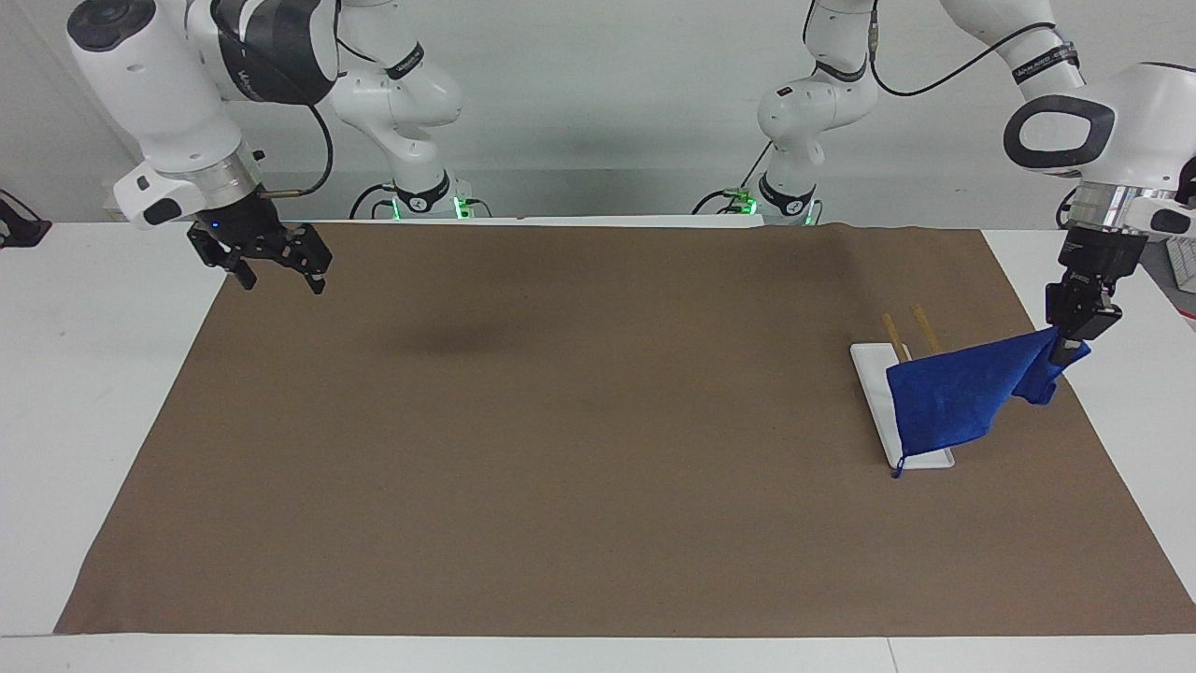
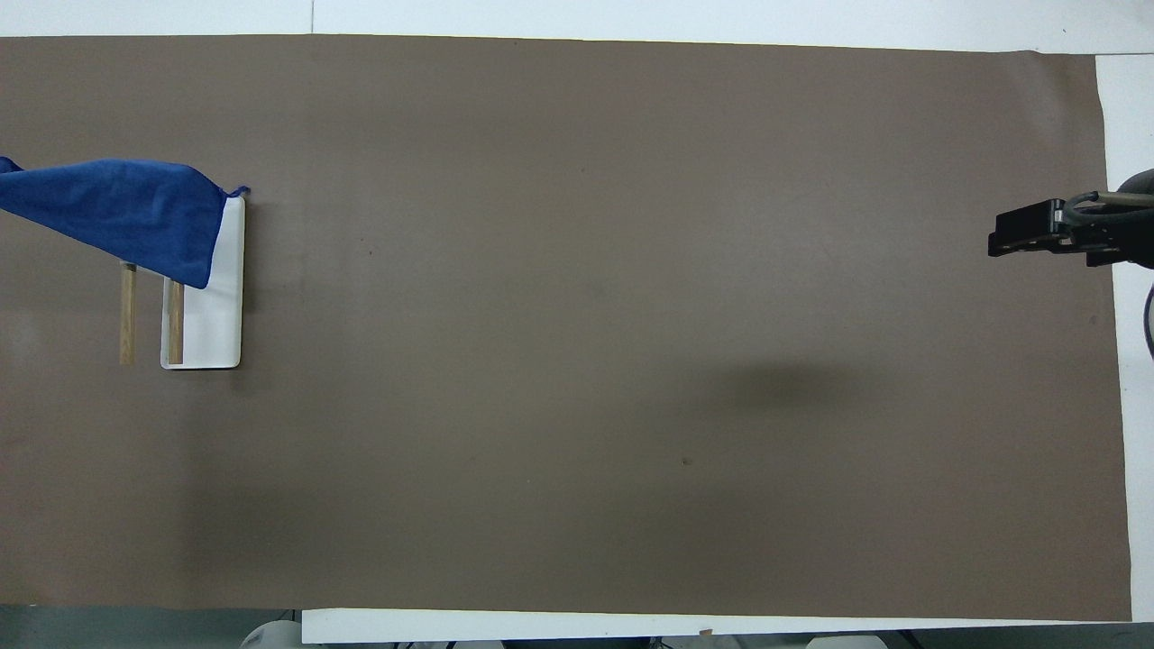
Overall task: Right arm passes towel to left arm to hang
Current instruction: 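Drape the towel over the wooden rods with the left gripper and release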
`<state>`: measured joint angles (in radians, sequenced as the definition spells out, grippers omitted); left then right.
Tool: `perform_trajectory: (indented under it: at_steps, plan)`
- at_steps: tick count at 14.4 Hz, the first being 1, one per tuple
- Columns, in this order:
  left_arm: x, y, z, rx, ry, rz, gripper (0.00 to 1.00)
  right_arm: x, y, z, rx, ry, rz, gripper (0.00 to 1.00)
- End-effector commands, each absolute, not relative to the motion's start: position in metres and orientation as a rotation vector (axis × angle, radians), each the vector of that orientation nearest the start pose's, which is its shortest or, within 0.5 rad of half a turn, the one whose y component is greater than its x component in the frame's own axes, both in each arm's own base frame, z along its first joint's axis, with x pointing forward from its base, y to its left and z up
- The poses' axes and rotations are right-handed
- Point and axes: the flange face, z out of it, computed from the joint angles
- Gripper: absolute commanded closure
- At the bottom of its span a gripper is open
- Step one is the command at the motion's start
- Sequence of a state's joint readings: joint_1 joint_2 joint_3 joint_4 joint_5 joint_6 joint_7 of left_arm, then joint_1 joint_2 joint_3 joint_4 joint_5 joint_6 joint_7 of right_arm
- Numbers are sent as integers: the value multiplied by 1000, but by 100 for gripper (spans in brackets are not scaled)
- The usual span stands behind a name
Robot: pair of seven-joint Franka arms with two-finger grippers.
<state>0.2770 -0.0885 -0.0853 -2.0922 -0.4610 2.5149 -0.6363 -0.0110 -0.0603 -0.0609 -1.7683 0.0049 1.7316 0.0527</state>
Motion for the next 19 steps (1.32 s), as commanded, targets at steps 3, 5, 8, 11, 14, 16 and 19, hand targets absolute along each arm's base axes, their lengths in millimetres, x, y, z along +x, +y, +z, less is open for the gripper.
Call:
perform_trajectory:
  at_steps: [3,5,8,11,14,16,19]
  plan:
    - [537,116,485,-3026,-1697,-672,96,535,-37,578,-3128,212,-19,0]
    - [532,126,478,-3047,-1619,-669,96,535,-37,578,-3129,212,-12,0]
    - [529,137,471,-3070,-1540,-652,96,535,-39,578,-3128,216,-12,0]
    - [522,144,463,-3098,-1465,-617,90,535,-38,578,-3128,214,-12,0]
    - [518,141,459,-3109,-1460,-576,87,535,-38,578,-3128,214,-12,0]
    - [512,141,455,-3110,-1455,-561,86,535,-38,578,-3128,214,-12,0]
    - [509,152,456,-3097,-1464,-569,31,535,-38,578,-3128,214,-12,0]
